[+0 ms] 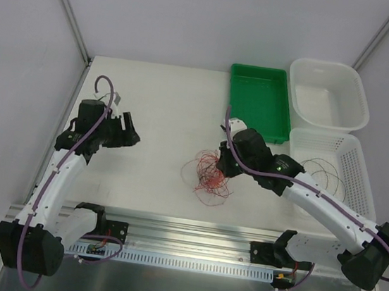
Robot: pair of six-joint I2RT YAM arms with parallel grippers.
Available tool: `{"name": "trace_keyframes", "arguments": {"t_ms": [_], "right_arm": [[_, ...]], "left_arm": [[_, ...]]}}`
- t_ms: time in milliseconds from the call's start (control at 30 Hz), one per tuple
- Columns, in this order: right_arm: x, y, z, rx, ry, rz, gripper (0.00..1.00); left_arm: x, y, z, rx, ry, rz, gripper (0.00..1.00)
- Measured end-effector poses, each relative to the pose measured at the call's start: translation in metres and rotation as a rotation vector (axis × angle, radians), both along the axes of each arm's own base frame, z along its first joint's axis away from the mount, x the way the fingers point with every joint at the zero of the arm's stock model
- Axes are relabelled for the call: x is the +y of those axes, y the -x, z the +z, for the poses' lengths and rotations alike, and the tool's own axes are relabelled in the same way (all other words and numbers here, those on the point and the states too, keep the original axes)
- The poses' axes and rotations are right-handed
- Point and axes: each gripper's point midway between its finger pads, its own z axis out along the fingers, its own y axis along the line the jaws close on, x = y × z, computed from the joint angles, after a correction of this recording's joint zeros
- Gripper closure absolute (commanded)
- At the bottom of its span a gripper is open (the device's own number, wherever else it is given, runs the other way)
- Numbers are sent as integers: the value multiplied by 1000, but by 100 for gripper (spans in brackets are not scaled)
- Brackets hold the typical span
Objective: Untangle the cables
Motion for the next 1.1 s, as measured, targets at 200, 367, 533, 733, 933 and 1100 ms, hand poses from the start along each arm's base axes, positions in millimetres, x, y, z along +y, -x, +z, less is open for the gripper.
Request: {"name": "trace_keyframes", "arguments": {"t_ms": [200,367,533,733,933,1100], "right_arm": [[34,-2,44,-74,-132,67,49],[38,-9,58,-114,-155,39,40],[20,-10,32,-110,-99,-31,40],[-9,5,-29,-32,-11,-93,39],[-13,12,-65,24,-8,-124,36],[9,5,-73,41,-76,-124,37]], "left_arm": [[-69,38,-4,18,152,-245,8],[-94,55,8,-21,223,-315,8],[-104,63,-10,25,254,-316,9],[-120,65,-45,139,223,-300,17],[-139,58,-83,234,135,-287,27],[-161,57,-110,296,68,-313,34]]}}
